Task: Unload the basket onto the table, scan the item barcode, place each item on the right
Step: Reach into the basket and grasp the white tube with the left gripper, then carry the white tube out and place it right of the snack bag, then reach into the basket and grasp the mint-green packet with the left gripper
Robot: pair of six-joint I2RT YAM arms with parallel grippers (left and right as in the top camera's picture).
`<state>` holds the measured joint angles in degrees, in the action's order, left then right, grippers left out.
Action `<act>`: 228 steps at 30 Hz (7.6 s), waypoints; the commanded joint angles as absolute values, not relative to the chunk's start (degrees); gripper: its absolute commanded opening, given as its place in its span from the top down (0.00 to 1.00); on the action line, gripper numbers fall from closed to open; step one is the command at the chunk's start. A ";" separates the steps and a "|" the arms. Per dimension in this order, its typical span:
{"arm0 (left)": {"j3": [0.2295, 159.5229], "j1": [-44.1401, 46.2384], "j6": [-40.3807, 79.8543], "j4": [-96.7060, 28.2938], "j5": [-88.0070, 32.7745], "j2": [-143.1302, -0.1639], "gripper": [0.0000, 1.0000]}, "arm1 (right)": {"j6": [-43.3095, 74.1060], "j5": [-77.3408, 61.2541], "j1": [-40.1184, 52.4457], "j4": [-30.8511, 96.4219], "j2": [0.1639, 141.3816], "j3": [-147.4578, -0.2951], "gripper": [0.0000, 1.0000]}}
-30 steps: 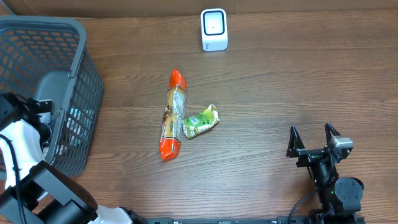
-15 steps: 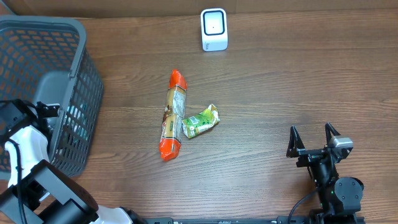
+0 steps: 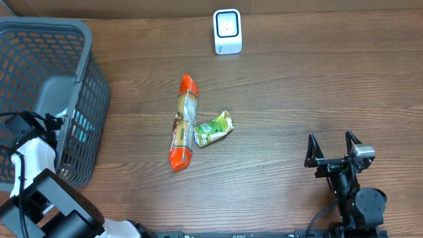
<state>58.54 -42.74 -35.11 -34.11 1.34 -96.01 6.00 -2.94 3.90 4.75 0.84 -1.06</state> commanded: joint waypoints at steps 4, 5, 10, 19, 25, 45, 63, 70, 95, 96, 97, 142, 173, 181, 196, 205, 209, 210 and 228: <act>60.82 -42.24 -33.23 -36.25 0.60 -96.03 0.96 | 6.15 -2.61 4.34 4.54 0.19 -0.45 0.00; 61.89 -42.17 -32.29 -36.71 0.62 -95.90 0.96 | 6.15 -2.61 4.34 4.56 0.19 -0.45 0.00; 72.82 -41.25 -26.65 -42.92 0.58 -95.55 0.96 | 6.15 -2.61 4.34 4.56 0.19 -0.45 0.00; 98.56 -40.38 -4.38 -58.54 -5.43 -95.50 0.96 | 6.15 -2.61 4.34 4.54 0.16 -0.45 0.00; 109.78 -37.65 -2.55 -65.19 -15.59 -94.04 0.96 | 6.15 -2.61 4.34 4.54 0.19 -0.45 0.00; 112.71 3.60 -0.27 -72.10 -10.13 -85.21 0.96 | 6.15 -2.61 4.34 4.54 0.19 -0.45 0.00; 91.11 29.23 28.18 -40.27 -23.88 -112.03 0.96 | 6.13 -2.61 4.34 4.54 0.19 -0.45 0.00; 91.11 32.32 30.28 -39.09 -24.49 -118.87 0.96 | 6.15 -2.61 4.34 4.54 0.19 -0.45 0.00; 123.33 25.80 16.56 -67.72 -19.84 -115.00 0.01 | 6.15 -2.61 4.34 4.54 0.16 -0.45 0.00; 126.39 24.80 15.86 -70.43 -18.50 -114.17 0.00 | 6.15 -2.61 4.34 4.54 0.19 -0.45 0.00; 128.46 24.05 15.29 -72.31 -17.54 -113.49 0.00 | 6.15 -2.61 4.34 4.54 0.19 -0.45 0.00; 122.37 -38.22 21.85 -87.85 -3.88 -105.54 0.07 | 6.15 -2.61 4.34 4.54 0.16 -0.45 0.00; 82.30 -31.86 29.50 -49.10 3.57 -105.65 0.00 | 6.15 -2.61 4.34 4.54 0.19 -0.45 0.00; 77.30 -31.86 30.06 -43.38 3.57 -105.65 0.00 | 6.15 -2.61 4.34 4.56 0.19 -0.45 0.00; 69.45 -31.86 30.04 -34.30 3.40 -105.67 0.01 | 6.15 -2.61 4.34 4.54 0.19 -0.45 0.00; 66.70 -31.86 30.04 -31.86 3.40 -105.67 0.02 | 6.15 -2.61 4.34 4.54 0.19 -0.45 0.00; 66.70 -31.86 30.06 -32.03 3.31 -105.67 0.58 | 6.15 -2.61 4.34 4.54 0.19 -0.45 0.00; 66.70 -31.86 30.04 -32.16 3.29 -105.67 0.66 | 6.15 -2.61 4.34 4.54 0.19 -0.45 0.00; 82.37 -32.23 27.79 -50.28 1.50 -104.03 0.96 | 6.15 -2.61 4.34 4.56 0.16 -0.45 0.00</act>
